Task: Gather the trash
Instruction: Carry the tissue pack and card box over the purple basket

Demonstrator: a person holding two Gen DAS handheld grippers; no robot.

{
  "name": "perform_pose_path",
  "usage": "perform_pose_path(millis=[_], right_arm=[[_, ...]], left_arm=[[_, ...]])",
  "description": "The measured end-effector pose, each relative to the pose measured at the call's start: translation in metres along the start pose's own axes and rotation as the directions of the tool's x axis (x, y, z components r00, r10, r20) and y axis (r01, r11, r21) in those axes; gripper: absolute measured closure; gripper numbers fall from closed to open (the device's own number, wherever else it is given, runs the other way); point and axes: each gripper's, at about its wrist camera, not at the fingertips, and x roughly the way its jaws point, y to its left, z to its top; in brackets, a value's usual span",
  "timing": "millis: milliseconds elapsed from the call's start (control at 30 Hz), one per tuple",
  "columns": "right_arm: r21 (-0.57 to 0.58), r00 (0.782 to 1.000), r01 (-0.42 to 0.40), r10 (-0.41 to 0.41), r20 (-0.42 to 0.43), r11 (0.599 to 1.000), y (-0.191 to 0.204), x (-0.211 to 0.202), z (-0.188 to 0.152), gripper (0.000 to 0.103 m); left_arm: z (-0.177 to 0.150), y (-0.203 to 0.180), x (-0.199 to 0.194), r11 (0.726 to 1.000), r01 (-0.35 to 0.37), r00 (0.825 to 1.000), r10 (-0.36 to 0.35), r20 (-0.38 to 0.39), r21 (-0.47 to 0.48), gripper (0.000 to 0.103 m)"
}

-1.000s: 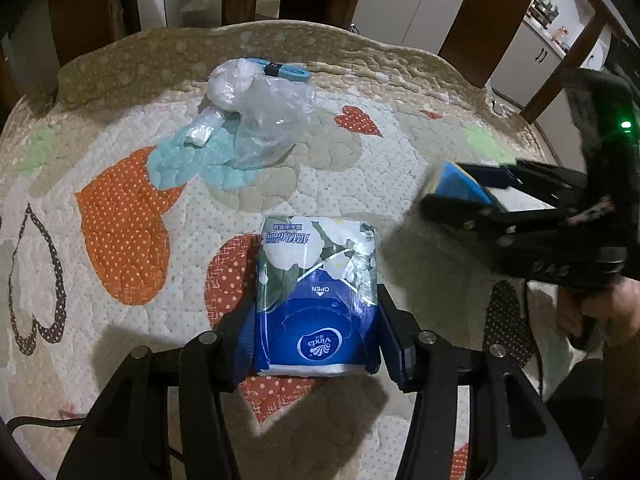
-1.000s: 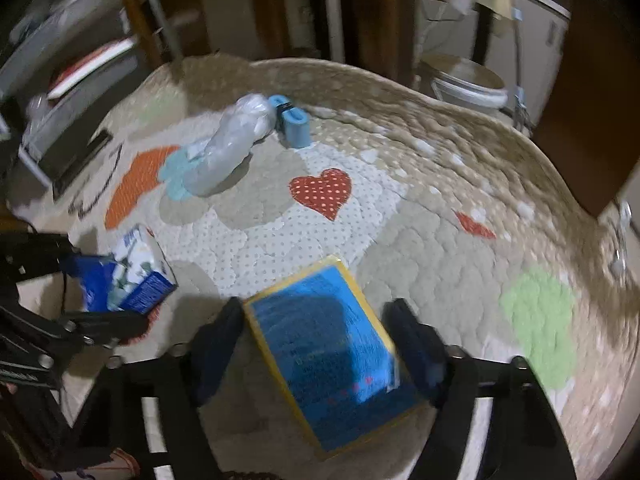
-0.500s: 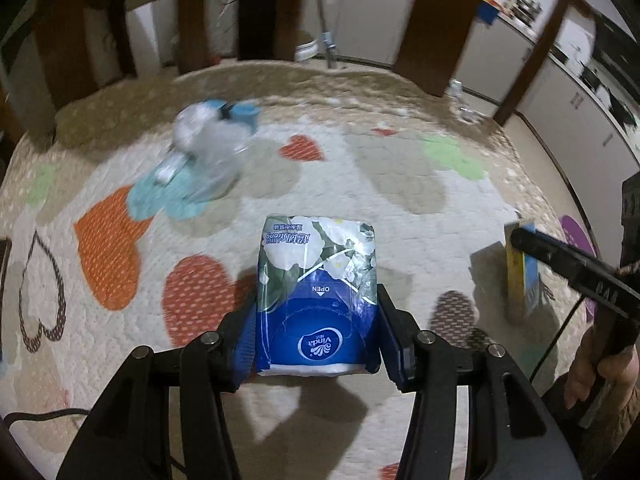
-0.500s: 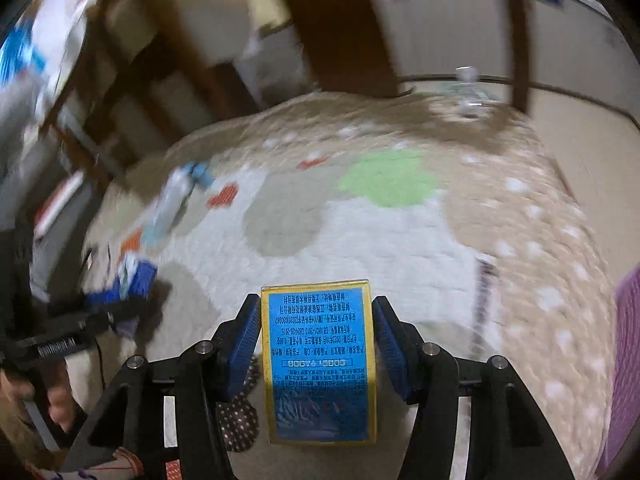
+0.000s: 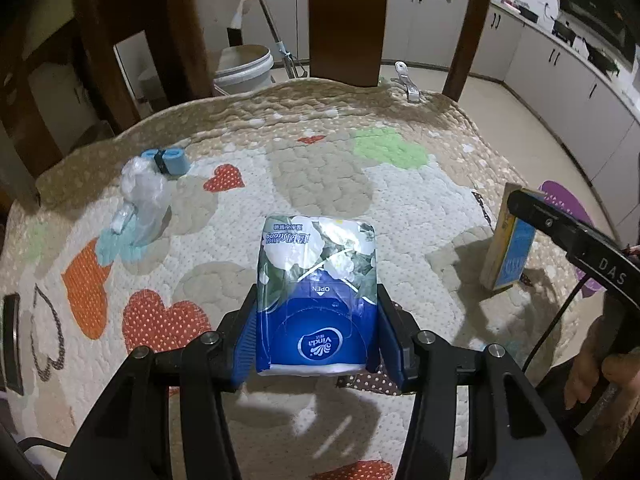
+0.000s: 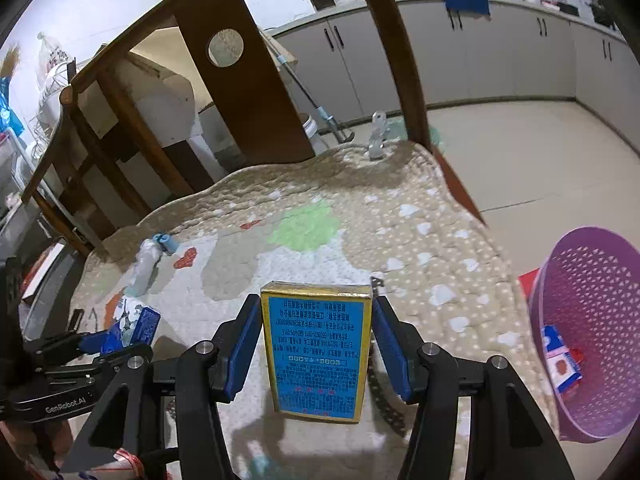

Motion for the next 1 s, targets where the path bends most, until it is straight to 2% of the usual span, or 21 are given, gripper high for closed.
perform_pose_path(millis=[300, 1000], right_arm=[[0.006, 0.997, 0.031, -0.032, 0.066, 0.999, -0.007, -0.018, 0.0, 0.043], [0.049, 0.985, 0.038, -0.046, 0.163, 0.998, -0.037, -0.052, 0.006, 0.043]], left_arm=[[0.005, -0.024, -0.009, 0.995, -0.066, 0.997, 0.064, 0.035, 0.076, 0.052], [0.013, -0.069, -0.018, 0.986, -0.052, 0.997, 0.041, 0.069, 0.16, 0.052]])
